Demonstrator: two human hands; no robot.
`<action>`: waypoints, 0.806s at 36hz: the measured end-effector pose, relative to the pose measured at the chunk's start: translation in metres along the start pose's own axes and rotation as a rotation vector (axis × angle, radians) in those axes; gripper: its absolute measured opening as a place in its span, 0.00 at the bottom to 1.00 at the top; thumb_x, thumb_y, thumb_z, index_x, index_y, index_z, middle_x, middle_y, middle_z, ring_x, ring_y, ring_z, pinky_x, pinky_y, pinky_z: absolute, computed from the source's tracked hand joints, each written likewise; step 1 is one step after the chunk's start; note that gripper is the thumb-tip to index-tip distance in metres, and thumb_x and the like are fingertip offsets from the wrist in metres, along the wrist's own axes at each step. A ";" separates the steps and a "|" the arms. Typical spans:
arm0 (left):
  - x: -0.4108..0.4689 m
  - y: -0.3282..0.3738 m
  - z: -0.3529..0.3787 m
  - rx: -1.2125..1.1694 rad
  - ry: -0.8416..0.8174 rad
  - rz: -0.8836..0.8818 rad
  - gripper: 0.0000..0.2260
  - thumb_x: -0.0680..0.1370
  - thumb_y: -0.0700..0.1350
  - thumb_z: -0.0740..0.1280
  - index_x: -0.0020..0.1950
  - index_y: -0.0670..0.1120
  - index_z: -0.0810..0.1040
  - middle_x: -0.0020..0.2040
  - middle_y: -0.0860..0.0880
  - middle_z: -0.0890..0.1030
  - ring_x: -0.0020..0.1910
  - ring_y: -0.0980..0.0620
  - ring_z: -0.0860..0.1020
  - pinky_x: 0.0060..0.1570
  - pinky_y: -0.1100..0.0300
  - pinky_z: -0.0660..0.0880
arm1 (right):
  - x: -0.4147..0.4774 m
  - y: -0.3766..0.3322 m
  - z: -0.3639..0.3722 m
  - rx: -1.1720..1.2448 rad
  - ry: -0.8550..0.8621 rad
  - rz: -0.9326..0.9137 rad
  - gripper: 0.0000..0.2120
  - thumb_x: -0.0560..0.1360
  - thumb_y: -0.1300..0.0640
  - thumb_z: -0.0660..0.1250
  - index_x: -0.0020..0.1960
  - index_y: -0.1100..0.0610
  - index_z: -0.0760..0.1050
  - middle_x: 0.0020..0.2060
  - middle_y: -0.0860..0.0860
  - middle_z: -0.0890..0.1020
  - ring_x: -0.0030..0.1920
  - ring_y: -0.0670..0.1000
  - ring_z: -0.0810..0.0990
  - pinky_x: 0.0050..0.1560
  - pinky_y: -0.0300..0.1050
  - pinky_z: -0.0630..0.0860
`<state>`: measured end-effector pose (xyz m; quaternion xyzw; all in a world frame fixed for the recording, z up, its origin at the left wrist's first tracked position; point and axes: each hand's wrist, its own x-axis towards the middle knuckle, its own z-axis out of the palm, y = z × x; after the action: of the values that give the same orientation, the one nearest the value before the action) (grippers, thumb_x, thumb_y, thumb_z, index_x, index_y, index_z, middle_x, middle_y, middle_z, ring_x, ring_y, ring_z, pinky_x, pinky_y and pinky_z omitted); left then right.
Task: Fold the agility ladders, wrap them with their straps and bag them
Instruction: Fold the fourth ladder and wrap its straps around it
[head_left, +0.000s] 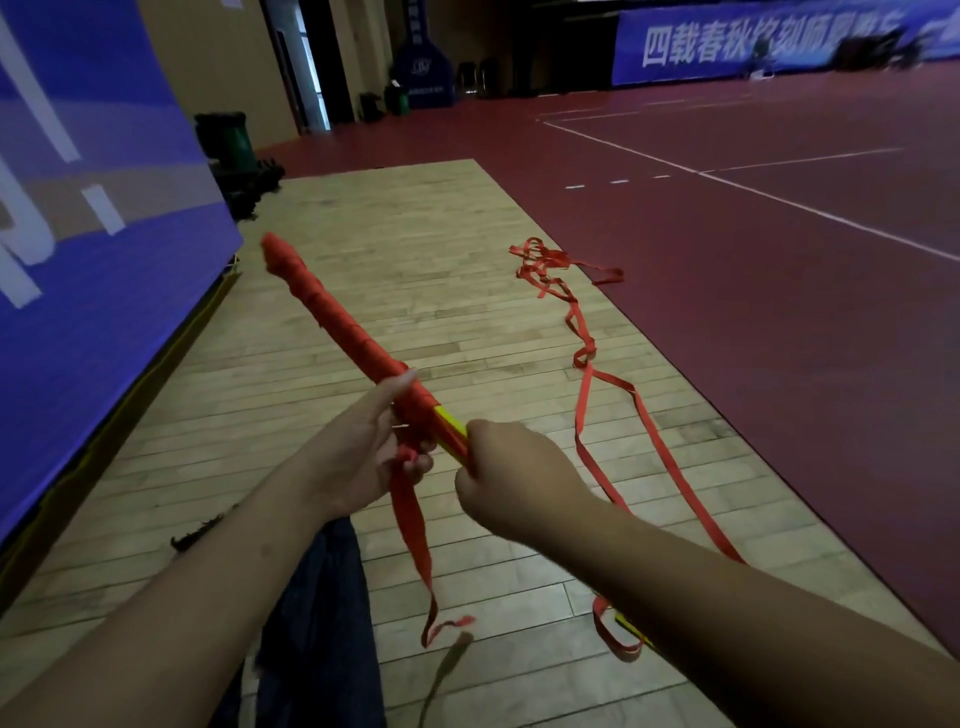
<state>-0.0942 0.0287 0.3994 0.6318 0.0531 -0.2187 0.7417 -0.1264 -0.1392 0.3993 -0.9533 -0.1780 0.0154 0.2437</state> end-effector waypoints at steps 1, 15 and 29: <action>0.002 -0.002 0.003 0.029 0.038 0.025 0.21 0.76 0.60 0.67 0.51 0.42 0.75 0.38 0.47 0.74 0.31 0.53 0.73 0.30 0.63 0.72 | -0.002 -0.002 0.005 -0.073 0.041 -0.032 0.08 0.81 0.56 0.62 0.60 0.56 0.72 0.38 0.47 0.72 0.37 0.48 0.75 0.39 0.41 0.74; -0.001 0.007 -0.022 -0.174 -0.113 0.208 0.23 0.54 0.47 0.82 0.45 0.42 0.81 0.38 0.44 0.78 0.38 0.46 0.79 0.39 0.55 0.80 | 0.001 0.004 -0.023 1.288 -0.707 0.143 0.05 0.83 0.57 0.62 0.51 0.59 0.71 0.35 0.54 0.78 0.29 0.48 0.75 0.29 0.37 0.73; 0.009 -0.013 -0.003 0.106 0.104 -0.066 0.14 0.78 0.54 0.68 0.42 0.43 0.74 0.32 0.48 0.72 0.27 0.53 0.72 0.27 0.64 0.70 | -0.001 0.003 0.008 -0.235 -0.058 -0.107 0.11 0.83 0.57 0.60 0.64 0.56 0.70 0.46 0.51 0.76 0.44 0.51 0.78 0.47 0.46 0.80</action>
<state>-0.0906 0.0275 0.3840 0.6785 0.1005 -0.2125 0.6960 -0.1272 -0.1381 0.3912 -0.9635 -0.2363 0.0088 0.1257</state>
